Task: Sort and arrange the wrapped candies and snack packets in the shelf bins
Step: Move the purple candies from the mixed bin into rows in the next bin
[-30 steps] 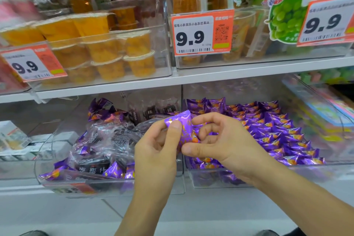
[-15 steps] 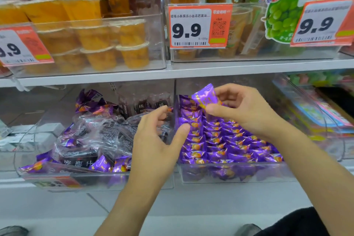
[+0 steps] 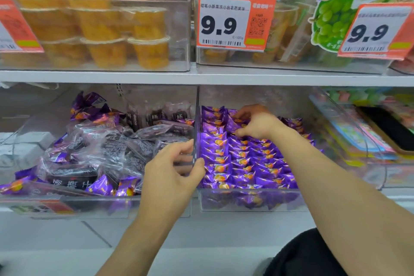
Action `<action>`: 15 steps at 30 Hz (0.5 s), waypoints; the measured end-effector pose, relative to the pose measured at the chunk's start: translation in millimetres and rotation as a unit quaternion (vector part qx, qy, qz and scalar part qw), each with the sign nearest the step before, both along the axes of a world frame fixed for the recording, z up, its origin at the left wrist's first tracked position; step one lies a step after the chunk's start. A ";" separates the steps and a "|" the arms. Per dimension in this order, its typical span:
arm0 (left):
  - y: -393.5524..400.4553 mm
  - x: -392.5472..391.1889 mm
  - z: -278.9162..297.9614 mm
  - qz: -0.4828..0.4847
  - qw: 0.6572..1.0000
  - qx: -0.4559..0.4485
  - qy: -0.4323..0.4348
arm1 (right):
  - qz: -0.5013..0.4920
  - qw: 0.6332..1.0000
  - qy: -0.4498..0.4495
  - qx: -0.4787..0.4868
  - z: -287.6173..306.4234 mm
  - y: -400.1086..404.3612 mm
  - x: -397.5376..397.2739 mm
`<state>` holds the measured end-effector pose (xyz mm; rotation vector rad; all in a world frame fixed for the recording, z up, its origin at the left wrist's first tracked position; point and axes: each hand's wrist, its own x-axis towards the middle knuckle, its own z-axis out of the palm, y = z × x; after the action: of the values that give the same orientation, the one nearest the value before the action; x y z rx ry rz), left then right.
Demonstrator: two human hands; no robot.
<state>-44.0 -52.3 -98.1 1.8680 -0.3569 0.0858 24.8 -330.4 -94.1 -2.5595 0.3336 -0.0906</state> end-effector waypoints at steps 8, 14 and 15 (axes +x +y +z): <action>-1.0 1.6 -5.5 0.002 0.999 0.007 -0.049 | 0.002 0.999 -0.025 -0.045 0.2 -6.5 -5.5; -1.0 -0.4 -4.7 0.006 0.998 0.008 -0.062 | 0.021 0.994 0.017 -0.105 -2.8 -4.5 -1.9; -0.8 -0.7 -4.4 0.005 0.998 0.008 -0.063 | 0.020 0.993 0.022 -0.113 -3.0 -4.0 -0.8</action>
<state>-44.7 -53.1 -102.5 1.8841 -0.4356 0.2097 24.1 -334.4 -97.1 -2.7940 0.3042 -0.0611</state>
